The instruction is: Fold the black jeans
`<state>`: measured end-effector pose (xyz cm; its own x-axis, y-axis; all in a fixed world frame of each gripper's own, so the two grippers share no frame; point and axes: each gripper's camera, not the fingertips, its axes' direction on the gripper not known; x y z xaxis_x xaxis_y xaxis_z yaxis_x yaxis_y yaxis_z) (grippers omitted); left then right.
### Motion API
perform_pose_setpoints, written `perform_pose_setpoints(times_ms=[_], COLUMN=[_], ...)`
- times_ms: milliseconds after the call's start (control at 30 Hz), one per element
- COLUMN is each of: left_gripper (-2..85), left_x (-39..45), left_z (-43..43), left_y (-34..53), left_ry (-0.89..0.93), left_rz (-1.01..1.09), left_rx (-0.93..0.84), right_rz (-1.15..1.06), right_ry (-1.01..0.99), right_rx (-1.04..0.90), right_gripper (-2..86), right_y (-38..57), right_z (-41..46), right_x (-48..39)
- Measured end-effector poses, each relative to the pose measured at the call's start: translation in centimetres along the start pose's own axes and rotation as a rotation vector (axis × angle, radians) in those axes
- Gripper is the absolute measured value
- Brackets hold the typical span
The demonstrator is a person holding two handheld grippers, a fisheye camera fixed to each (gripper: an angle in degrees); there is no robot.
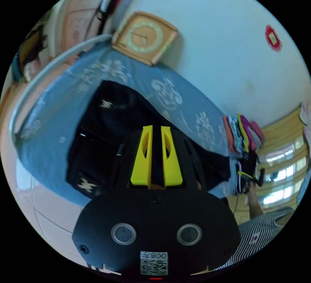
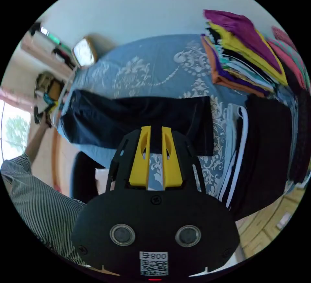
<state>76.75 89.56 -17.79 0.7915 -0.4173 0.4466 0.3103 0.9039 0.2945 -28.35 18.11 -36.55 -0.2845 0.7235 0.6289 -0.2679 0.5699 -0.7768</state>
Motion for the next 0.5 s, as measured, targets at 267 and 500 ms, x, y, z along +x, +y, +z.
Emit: perform_pose_setpoints(times_ms=[267, 500], left_gripper=[9.2, 7.9], left_x=[9.4, 12.6], left_z=[16.3, 24.0], left_y=[5.8, 6.6], left_ry=[0.434, 0.567], left_rz=[0.066, -0.071], left_rx=[-0.387, -0.431], right_rz=[-0.419, -0.473], right_ry=[0.304, 0.42], right_rx=[-0.232, -0.269], right_gripper=[9.2, 6.9], right_y=[0.8, 2.2], right_z=[9.8, 13.3], right_x=[-9.7, -9.6])
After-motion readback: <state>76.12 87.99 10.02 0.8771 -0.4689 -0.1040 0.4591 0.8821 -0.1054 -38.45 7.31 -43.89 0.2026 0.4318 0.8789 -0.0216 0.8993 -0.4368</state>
